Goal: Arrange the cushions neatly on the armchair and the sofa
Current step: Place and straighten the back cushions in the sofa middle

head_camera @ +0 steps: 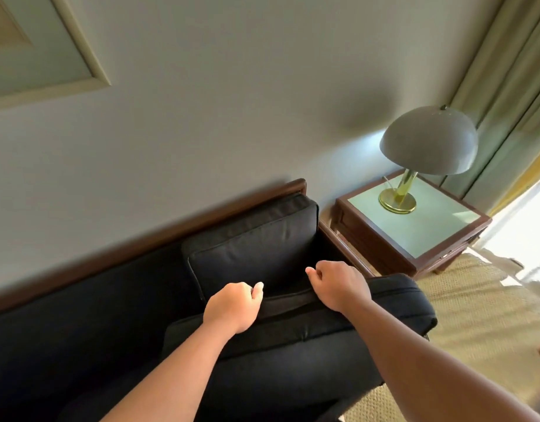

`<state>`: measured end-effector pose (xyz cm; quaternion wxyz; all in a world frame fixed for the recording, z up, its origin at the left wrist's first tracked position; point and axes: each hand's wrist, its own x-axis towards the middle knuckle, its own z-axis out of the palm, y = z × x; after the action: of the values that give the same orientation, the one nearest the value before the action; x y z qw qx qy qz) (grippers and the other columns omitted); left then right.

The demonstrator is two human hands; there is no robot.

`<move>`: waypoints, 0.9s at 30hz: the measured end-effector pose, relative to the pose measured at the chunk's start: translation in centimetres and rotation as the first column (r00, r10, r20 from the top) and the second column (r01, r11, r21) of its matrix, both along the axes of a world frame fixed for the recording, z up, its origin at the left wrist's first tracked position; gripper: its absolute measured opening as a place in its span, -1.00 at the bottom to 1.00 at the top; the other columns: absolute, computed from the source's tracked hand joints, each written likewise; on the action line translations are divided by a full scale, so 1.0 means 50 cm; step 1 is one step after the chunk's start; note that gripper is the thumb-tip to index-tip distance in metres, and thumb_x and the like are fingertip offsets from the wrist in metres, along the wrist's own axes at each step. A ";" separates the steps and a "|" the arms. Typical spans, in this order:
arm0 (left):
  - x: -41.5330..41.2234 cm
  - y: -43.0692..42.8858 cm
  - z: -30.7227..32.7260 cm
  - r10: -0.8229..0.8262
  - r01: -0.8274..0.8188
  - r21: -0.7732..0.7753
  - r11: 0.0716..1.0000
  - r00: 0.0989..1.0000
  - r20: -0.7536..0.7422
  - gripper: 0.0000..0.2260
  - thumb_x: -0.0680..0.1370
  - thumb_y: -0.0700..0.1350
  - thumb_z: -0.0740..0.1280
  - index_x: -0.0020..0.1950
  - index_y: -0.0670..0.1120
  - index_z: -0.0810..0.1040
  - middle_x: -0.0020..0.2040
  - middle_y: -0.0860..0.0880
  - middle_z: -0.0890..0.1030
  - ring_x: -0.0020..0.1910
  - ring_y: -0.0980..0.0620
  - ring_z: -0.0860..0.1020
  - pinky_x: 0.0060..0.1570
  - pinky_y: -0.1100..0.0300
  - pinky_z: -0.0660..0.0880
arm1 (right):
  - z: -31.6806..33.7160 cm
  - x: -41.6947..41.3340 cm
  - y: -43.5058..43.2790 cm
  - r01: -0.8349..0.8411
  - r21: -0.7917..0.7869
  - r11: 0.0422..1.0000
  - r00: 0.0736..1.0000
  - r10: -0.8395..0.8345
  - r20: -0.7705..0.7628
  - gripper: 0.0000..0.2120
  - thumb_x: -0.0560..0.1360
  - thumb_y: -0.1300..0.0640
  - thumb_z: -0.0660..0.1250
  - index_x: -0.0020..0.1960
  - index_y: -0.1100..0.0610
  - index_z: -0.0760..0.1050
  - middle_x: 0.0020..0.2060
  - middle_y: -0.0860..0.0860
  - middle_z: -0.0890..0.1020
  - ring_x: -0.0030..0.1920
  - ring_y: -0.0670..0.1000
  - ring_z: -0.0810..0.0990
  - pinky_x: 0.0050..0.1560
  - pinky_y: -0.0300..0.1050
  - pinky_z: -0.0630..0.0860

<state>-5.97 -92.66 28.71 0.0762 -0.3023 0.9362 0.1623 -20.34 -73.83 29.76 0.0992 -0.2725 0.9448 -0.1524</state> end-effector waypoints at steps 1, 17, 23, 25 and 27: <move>-0.016 -0.010 -0.002 0.007 -0.007 0.008 1.000 1.000 -0.008 -0.42 0.67 0.23 -0.02 -0.30 -0.08 0.53 -0.32 0.02 0.59 -0.32 0.00 0.56 -0.22 0.08 0.50 | -0.005 -0.025 -0.014 -0.009 -0.009 1.000 1.000 0.010 0.014 -0.57 0.63 -0.23 0.14 -0.28 0.01 0.43 -0.35 -0.05 0.58 -0.28 0.05 0.58 -0.17 0.04 0.57; -0.080 -0.121 -0.077 0.146 -0.151 -0.215 0.965 0.989 -0.038 -0.27 0.54 0.37 -0.30 0.56 0.16 0.30 0.54 0.08 0.37 0.55 0.03 0.26 0.55 -0.02 0.14 | -0.083 -0.294 -0.176 -0.393 -0.051 0.918 0.885 0.393 0.248 -0.49 0.45 -0.53 0.15 -0.10 -0.14 0.59 -0.15 -0.20 0.66 -0.12 -0.15 0.61 -0.07 -0.05 0.61; -0.077 -0.100 -0.107 0.256 -0.255 -0.117 0.960 0.967 -0.007 -0.41 0.64 0.30 -0.10 0.65 0.14 0.03 0.67 0.05 -0.03 0.64 -0.02 -0.10 0.56 -0.03 0.04 | -0.106 -0.325 -0.209 -0.619 0.170 0.767 0.784 0.586 0.206 -0.07 0.39 -0.64 -0.02 0.59 -0.12 0.20 0.45 -0.07 0.44 0.43 0.04 0.43 0.40 0.07 0.39; -0.081 -0.091 -0.112 0.272 -0.271 -0.015 0.962 0.960 0.061 -0.44 0.67 0.25 0.03 0.64 0.13 0.06 0.67 0.06 -0.05 0.63 -0.04 0.04 0.49 -0.05 0.23 | -0.121 -0.328 -0.217 -0.600 0.228 0.767 0.800 0.580 0.152 0.06 0.34 -0.67 -0.01 0.65 -0.08 0.01 0.57 0.00 0.27 0.56 0.09 0.23 0.53 0.12 0.18; -0.067 -0.069 -0.132 0.266 -0.286 0.076 0.955 0.943 0.202 -0.43 0.67 0.25 0.05 0.64 0.12 0.06 0.67 0.05 -0.03 0.54 -0.06 0.29 0.48 -0.06 0.24 | -0.140 -0.327 -0.220 -0.572 0.242 0.783 0.820 0.547 0.170 0.11 0.31 -0.68 0.02 0.67 -0.07 -0.11 0.65 0.03 0.02 0.64 0.11 -0.03 0.59 0.18 -0.01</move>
<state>-9.31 -96.13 22.13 0.1572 -0.4403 0.8632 0.1906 -36.70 -84.85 22.77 0.2203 -0.5163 0.8275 0.0079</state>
